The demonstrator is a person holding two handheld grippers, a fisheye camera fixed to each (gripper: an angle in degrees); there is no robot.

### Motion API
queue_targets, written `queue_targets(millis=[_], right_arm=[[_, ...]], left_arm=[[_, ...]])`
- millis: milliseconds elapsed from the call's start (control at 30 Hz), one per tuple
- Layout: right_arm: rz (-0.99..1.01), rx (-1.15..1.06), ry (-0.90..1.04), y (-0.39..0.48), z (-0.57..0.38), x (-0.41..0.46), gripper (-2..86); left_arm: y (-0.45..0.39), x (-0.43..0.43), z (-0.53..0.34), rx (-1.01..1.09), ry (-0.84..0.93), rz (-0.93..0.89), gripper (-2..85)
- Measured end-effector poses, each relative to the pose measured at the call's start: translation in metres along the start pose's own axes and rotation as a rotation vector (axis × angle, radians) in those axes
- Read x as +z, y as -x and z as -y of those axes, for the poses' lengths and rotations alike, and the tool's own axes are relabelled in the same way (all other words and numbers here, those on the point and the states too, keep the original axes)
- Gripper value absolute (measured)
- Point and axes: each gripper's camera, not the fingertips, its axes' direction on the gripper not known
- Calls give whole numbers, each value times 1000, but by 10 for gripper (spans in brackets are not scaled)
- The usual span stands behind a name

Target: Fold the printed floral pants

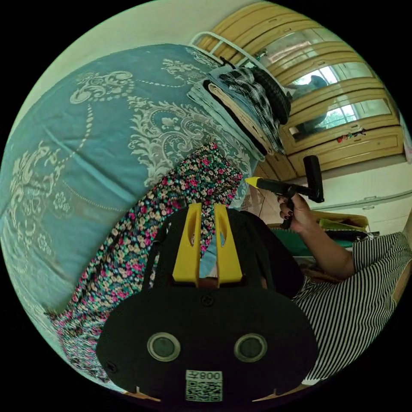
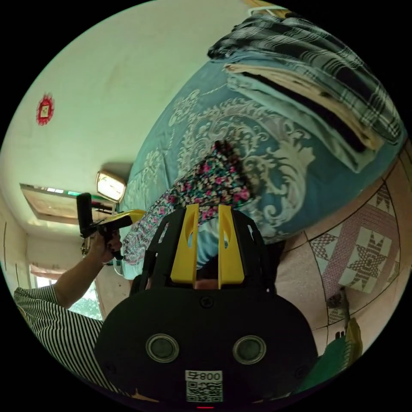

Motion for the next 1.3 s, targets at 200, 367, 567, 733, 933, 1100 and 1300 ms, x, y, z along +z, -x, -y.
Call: queue_targets(millis=[200,367,567,733,933,1100,1300], right_arm=[[-148,-26,9,-13,9,-32,94],[-183,-41,36,-16,10,-44,94],[-190,-64,38,-17,3,-66,81],[-225,-103,53,-15,-6,-76,63],[-228,-99,52,-13,-15,-87,47],[-219,-92,68,-12,-20,-90,30],[-98,-50,64,-19,-29,-99,19]], left_arm=[[-57,37,122,176,151,114,82],[-85,62,195,230,237,167,95],[-110,85,256,260,287,178,94],[-135,87,281,314,289,219,82],[-153,85,300,297,302,175,47],[-171,76,307,318,305,217,31],[-186,45,301,343,264,230,27]])
